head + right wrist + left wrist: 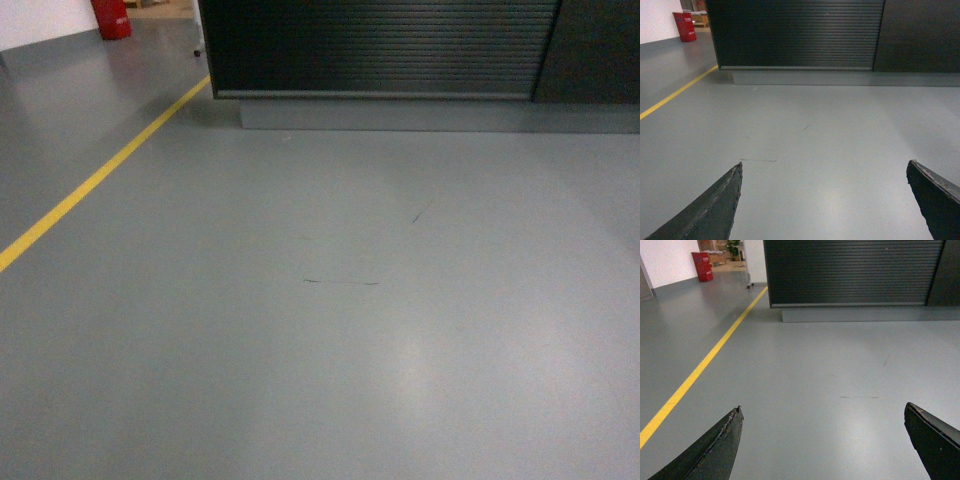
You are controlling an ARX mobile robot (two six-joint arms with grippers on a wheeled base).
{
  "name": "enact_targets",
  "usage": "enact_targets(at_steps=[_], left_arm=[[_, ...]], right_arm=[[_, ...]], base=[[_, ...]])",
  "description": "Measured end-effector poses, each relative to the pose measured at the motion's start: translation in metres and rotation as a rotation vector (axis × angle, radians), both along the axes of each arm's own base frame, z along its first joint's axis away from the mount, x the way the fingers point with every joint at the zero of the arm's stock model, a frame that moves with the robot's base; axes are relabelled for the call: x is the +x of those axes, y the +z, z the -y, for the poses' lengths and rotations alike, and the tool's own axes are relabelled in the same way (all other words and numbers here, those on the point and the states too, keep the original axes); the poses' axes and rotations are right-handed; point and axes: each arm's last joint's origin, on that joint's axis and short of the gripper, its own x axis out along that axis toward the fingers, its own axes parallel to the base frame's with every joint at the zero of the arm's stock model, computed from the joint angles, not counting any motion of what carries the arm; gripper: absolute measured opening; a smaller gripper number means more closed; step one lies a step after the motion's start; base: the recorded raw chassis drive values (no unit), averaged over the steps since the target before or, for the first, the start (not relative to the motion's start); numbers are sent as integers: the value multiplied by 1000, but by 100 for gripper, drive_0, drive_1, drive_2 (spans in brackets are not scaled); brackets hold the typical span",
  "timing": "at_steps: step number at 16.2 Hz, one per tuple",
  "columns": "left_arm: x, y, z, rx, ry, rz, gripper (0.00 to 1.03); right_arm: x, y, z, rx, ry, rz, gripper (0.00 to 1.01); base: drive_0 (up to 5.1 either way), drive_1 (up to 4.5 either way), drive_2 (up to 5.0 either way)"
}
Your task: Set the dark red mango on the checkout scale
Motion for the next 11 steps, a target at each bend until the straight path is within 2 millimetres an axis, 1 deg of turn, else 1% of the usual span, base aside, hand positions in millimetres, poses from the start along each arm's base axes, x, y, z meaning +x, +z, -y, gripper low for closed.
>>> enact_targets(at_steps=[9, 11], left_arm=[[0, 0, 0, 0, 0, 0, 98], [0, 0, 0, 0, 0, 2, 98]], right_arm=[[0, 0, 0, 0, 0, 1, 98], [0, 0, 0, 0, 0, 2, 98]], base=[[0, 0, 0], [9, 291, -273]])
